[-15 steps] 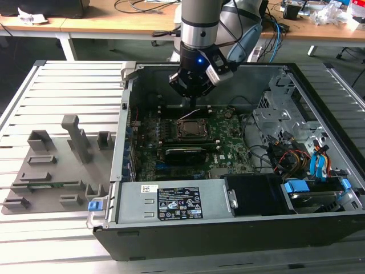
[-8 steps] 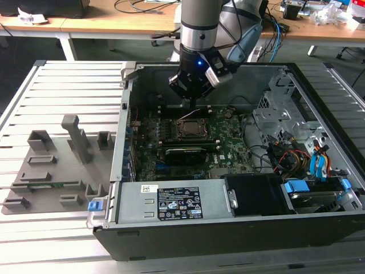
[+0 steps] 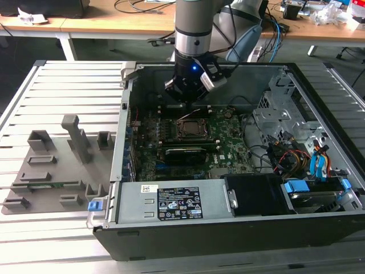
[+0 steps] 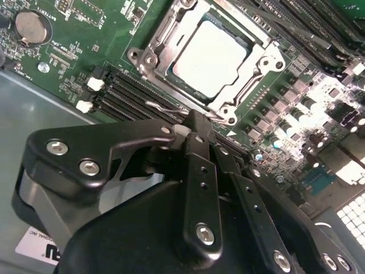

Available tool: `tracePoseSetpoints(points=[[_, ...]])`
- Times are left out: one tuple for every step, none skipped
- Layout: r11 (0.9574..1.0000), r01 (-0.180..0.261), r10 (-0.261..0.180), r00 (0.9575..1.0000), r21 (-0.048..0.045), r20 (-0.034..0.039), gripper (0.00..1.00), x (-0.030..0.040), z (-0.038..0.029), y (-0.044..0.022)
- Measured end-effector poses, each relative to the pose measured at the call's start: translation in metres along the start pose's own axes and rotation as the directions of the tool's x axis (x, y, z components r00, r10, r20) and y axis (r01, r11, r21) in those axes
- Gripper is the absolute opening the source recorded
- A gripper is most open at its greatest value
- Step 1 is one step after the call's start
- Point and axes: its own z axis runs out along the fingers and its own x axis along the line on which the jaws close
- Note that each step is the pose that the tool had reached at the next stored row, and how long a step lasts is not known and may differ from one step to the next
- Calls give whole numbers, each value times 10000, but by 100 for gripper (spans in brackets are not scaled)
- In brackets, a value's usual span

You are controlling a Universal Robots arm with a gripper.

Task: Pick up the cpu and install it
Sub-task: 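Install the first cpu locking lever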

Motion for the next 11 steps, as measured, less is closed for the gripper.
tracePoseSetpoints(points=[[10000,71,-71,10000,0,2,11,-1,11,15],[9999,102,-102,9999,-1,2,11,-1,16,21],[9999,140,-140,9999,-2,4,11,-2,22,29],[9997,225,-225,9997,-2,6,11,-3,35,44],[9996,265,-265,9996,-3,8,11,-4,46,51],[9996,269,-269,9996,2,6,11,-7,49,51],[9996,270,-270,9996,6,6,11,-12,51,51],[9996,270,-270,9996,8,6,11,-20,54,50],[9996,269,-269,9996,9,6,11,-26,56,50],[9996,269,-269,9996,11,6,11,-33,59,49],[9996,270,-270,9996,12,7,11,-44,63,48]])
